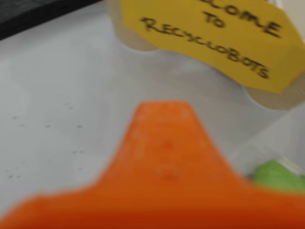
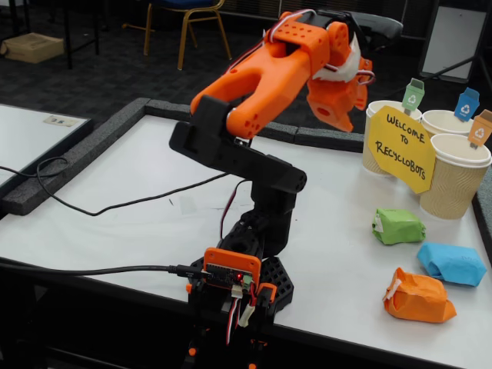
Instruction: Sort rubbish by color.
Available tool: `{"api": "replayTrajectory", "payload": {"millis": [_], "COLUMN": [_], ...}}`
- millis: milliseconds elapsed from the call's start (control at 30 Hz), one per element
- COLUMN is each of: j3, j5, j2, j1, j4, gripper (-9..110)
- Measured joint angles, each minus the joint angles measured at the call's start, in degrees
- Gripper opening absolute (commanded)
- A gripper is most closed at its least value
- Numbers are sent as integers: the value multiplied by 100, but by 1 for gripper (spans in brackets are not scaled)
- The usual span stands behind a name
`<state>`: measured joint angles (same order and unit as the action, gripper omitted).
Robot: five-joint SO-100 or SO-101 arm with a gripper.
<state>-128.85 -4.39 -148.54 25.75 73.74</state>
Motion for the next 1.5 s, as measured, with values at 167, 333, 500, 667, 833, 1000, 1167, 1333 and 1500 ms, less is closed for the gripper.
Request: {"api": "replayTrajectory", "payload": {"millis": [167,333,500,667,833,1000,1167,1333,1500], "j3": [0,193,527,1002,1529,1978,2426,2962,3208], "j5": [0,0,0,0,0,0,0,0,0], "j2": [0,0,0,-18,-211,-255,-264,-264,-360], "j1": [360,571,729,765,765,756,527,431,422], "j4": [0,255,624,1037,1380,1652,2030,2382,2514], "gripper": [11,10,9,10,11,11,11,12,12]}}
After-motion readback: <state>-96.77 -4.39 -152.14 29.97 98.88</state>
